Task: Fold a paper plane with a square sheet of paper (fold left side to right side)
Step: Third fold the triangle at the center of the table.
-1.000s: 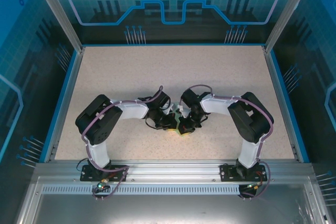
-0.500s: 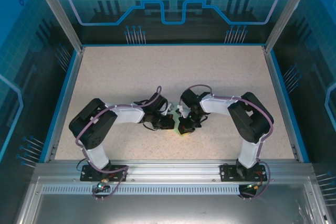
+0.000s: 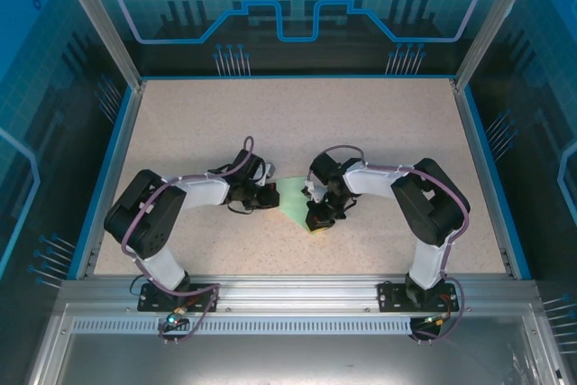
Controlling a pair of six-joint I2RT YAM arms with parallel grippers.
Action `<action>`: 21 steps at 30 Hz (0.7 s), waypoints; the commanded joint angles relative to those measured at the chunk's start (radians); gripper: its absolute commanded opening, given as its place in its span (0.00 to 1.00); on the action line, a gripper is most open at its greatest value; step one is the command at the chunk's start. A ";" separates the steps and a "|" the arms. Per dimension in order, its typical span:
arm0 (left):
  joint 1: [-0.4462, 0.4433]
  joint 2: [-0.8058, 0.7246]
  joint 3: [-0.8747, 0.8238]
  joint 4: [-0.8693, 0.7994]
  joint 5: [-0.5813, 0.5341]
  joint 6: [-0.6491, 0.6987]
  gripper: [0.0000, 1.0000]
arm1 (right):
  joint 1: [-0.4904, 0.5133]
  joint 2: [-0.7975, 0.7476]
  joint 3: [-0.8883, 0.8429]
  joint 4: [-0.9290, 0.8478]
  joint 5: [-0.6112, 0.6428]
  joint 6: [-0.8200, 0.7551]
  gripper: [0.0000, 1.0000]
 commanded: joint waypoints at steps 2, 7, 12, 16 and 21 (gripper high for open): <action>0.037 -0.066 0.013 -0.071 -0.099 0.053 0.03 | 0.011 0.032 -0.035 -0.056 0.135 -0.008 0.00; 0.020 -0.199 -0.034 -0.057 -0.004 -0.004 0.05 | 0.011 0.031 -0.032 -0.037 0.109 0.001 0.00; -0.079 -0.221 -0.048 -0.019 0.066 -0.068 0.06 | 0.012 0.034 -0.026 -0.034 0.106 0.005 0.00; -0.144 -0.161 -0.041 0.041 0.078 -0.109 0.06 | 0.011 0.030 -0.026 -0.028 0.102 0.011 0.00; -0.171 -0.050 0.004 0.078 0.085 -0.110 0.06 | 0.011 0.016 -0.027 -0.016 0.086 0.024 0.00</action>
